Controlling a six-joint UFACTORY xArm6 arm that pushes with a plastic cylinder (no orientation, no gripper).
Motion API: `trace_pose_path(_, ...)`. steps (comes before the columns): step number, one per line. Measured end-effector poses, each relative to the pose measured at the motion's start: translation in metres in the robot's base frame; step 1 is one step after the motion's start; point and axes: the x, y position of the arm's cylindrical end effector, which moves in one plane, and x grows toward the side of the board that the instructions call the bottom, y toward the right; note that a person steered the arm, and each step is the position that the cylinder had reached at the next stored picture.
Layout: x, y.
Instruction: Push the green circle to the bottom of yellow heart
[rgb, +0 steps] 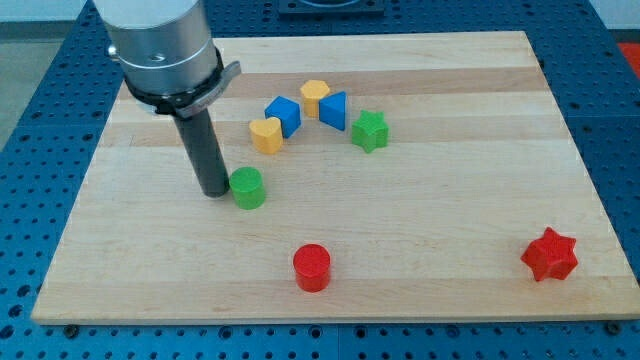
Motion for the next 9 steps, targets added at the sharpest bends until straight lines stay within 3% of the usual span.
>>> trace_pose_path(1, 0.037, -0.005)
trace_pose_path(3, 0.062, 0.068)
trace_pose_path(5, 0.060, 0.024)
trace_pose_path(9, 0.010, 0.043)
